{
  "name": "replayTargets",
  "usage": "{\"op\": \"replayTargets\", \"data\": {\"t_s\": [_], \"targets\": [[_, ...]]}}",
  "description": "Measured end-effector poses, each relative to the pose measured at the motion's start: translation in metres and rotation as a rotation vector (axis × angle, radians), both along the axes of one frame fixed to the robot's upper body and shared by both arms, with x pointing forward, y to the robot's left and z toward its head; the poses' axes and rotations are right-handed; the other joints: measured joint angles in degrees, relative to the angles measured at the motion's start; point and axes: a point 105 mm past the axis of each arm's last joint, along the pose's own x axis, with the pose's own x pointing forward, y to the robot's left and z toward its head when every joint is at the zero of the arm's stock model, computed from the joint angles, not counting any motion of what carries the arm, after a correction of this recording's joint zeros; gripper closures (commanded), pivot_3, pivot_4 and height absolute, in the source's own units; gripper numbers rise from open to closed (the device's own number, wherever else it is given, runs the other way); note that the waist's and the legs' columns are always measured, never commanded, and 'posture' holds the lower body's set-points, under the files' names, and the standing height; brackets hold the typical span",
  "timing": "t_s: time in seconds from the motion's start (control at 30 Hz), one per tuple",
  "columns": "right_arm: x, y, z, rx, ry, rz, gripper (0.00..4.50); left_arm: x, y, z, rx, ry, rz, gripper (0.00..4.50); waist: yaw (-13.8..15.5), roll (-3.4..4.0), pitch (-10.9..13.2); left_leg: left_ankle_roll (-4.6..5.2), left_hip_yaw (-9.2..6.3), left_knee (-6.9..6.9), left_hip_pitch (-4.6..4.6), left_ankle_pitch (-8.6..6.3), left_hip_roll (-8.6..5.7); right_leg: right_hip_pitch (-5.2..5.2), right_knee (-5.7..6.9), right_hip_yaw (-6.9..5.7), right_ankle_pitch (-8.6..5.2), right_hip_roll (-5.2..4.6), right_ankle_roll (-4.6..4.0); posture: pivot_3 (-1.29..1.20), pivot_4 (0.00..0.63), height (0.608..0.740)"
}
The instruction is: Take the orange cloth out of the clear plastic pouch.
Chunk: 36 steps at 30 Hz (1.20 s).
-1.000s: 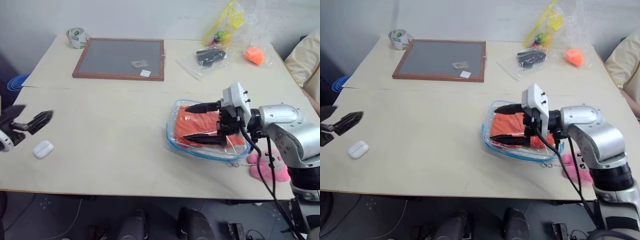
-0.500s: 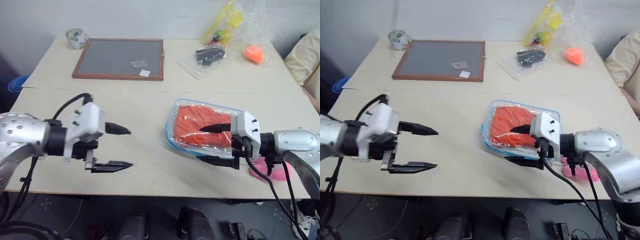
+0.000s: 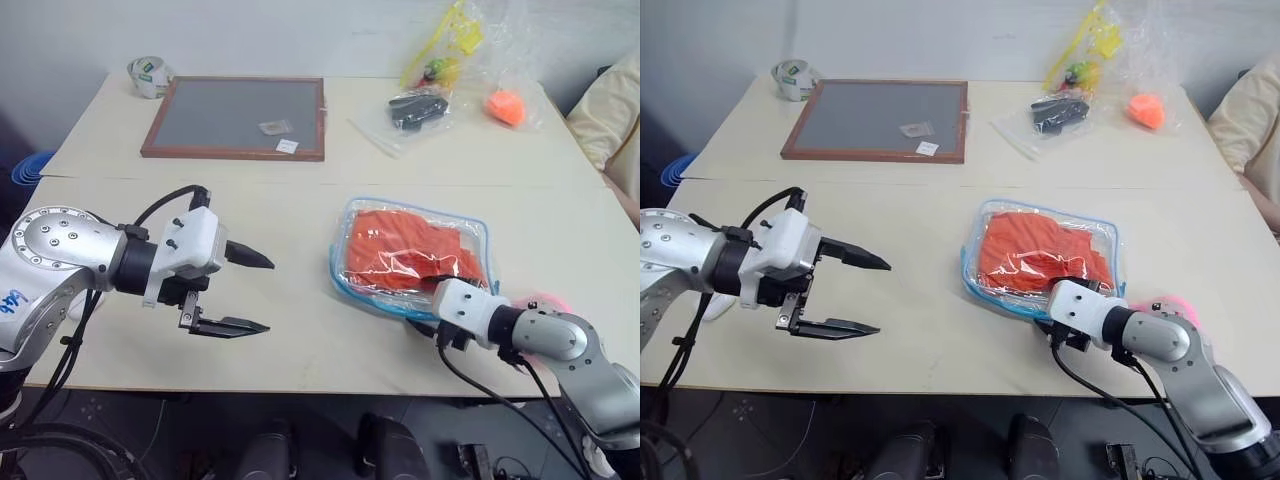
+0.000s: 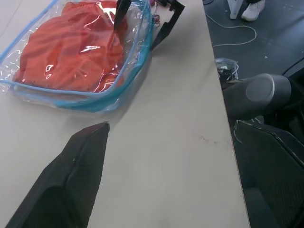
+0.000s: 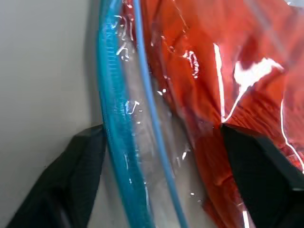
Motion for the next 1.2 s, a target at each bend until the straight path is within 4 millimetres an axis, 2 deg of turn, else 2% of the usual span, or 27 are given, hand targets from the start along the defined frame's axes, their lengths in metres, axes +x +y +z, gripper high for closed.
{"op": "replayTargets", "data": {"t_s": [0.23, 0.27, 0.3, 0.4, 0.5, 0.7, 0.8, 0.87, 1.0, 1.13, 1.17, 1.2], "targets": [[0.0, 0.0, -0.008, -0.033, -0.014, 0.049, 4.06, 0.001, 0.001, 0.001, -0.009, -0.003, 0.015, 0.0, 0.0, 0.0, 0.0, 0.01, -0.02, 0.04, 0.02, 0.01, 0.06, 0.04, 0.02, 0.0, 0.0, 0.0, 0.0, 0.0, 0.15, 0.74], [0.001, 0.001, -0.008, -0.034, -0.017, 0.059, 4.36, 0.001, 0.002, 0.001, -0.011, -0.004, 0.021, 0.0, 0.0, 0.0, 0.0, 0.01, -0.02, 0.04, 0.02, 0.01, 0.07, 0.04, 0.02, 0.0, 0.0, 0.0, 0.0, 0.0, 0.15, 0.74], [0.002, 0.001, -0.007, -0.036, -0.021, 0.07, 4.44, 0.001, 0.003, 0.001, -0.014, -0.004, 0.028, 0.0, 0.0, 0.0, 0.0, 0.01, -0.02, 0.04, 0.03, 0.01, 0.08, 0.04, 0.02, -0.01, 0.0, 0.0, 0.0, 0.0, 0.15, 0.74], [0.006, 0.002, -0.005, -0.041, -0.029, 0.1, 4.44, 0.0, 0.004, -0.001, -0.016, 0.002, 0.043, 0.0, 0.0, -0.01, 0.0, 0.01, -0.02, 0.04, 0.03, 0.01, 0.09, 0.04, 0.03, -0.01, 0.0, 0.01, 0.0, 0.0, 0.15, 0.74], [0.012, 0.015, -0.002, -0.023, -0.044, 0.179, 4.44, -0.001, 0.007, 0.001, -0.027, -0.001, 0.066, 0.0, -0.4, -0.02, 0.0, 0.0, 0.0, 0.04, 0.08, 0.01, 0.12, 0.04, 0.04, 0.02, 0.0, 0.05, 0.0, 0.0, 0.15, 0.74], [0.011, 0.078, -0.003, 0.001, -0.031, 0.503, 4.44, -0.007, 0.007, 0.004, -0.035, -0.003, 0.079, 0.0, -1.3, -0.03, 0.0, -0.02, -0.01, 0.05, 0.09, 0.02, 0.18, 0.05, 0.05, 0.03, 0.0, 0.1, -0.01, 0.0, 0.15, 0.74], [0.016, 0.107, -0.008, 0.006, -0.035, 0.579, 4.44, -0.01, 0.005, 0.005, -0.036, -0.007, 0.083, 0.0, -1.5, -0.03, 0.0, -0.04, -0.03, 0.05, 0.1, 0.02, 0.21, 0.05, 0.07, 0.03, -0.02, 0.11, -0.03, 0.0, 0.15, 0.74], [0.026, 0.123, -0.011, 0.013, -0.041, 0.553, 4.44, -0.01, 0.005, 0.005, -0.04, -0.007, 0.098, 0.0, -1.6, -0.03, 0.0, -0.04, -0.03, 0.06, 0.1, 0.02, 0.22, 0.05, 0.1, 0.03, -0.02, 0.12, -0.04, 0.0, 0.15, 0.74], [0.039, 0.133, -0.01, 0.029, -0.035, 0.496, 4.44, -0.014, 0.004, 0.007, -0.045, -0.01, 0.108, 0.0, -1.6, -0.07, 0.0, -0.05, -0.04, 0.09, 0.12, 0.03, 0.22, 0.07, 0.12, 0.07, -0.02, 0.12, -0.04, 0.0, 0.15, 0.74], [0.041, 0.136, -0.012, 0.043, -0.017, 0.473, 4.44, -0.016, 0.006, 0.005, -0.039, 0.002, 0.131, 0.0, -1.6, -0.09, 0.0, -0.05, -0.02, 0.09, 0.2, 0.03, 0.22, 0.1, 0.17, 0.12, -0.02, 0.13, -0.04, 0.0, 0.15, 0.74], [0.041, 0.136, -0.012, 0.046, -0.015, 0.47, 4.12, -0.017, 0.006, 0.004, -0.04, 0.008, 0.129, 0.0, -1.6, -0.09, 0.0, -0.06, -0.02, 0.09, 0.21, 0.03, 0.22, 0.09, 0.2, 0.13, -0.03, 0.14, -0.06, 0.0, 0.15, 0.74], [0.041, 0.136, -0.012, 0.046, -0.014, 0.468, 4.01, -0.018, 0.006, 0.005, -0.04, 0.003, 0.126, 0.0, -1.6, -0.09, 0.0, -0.07, -0.02, 0.09, 0.21, 0.03, 0.23, 0.09, 0.2, 0.14, -0.03, 0.14, -0.06, 0.0, 0.15, 0.74]]}}
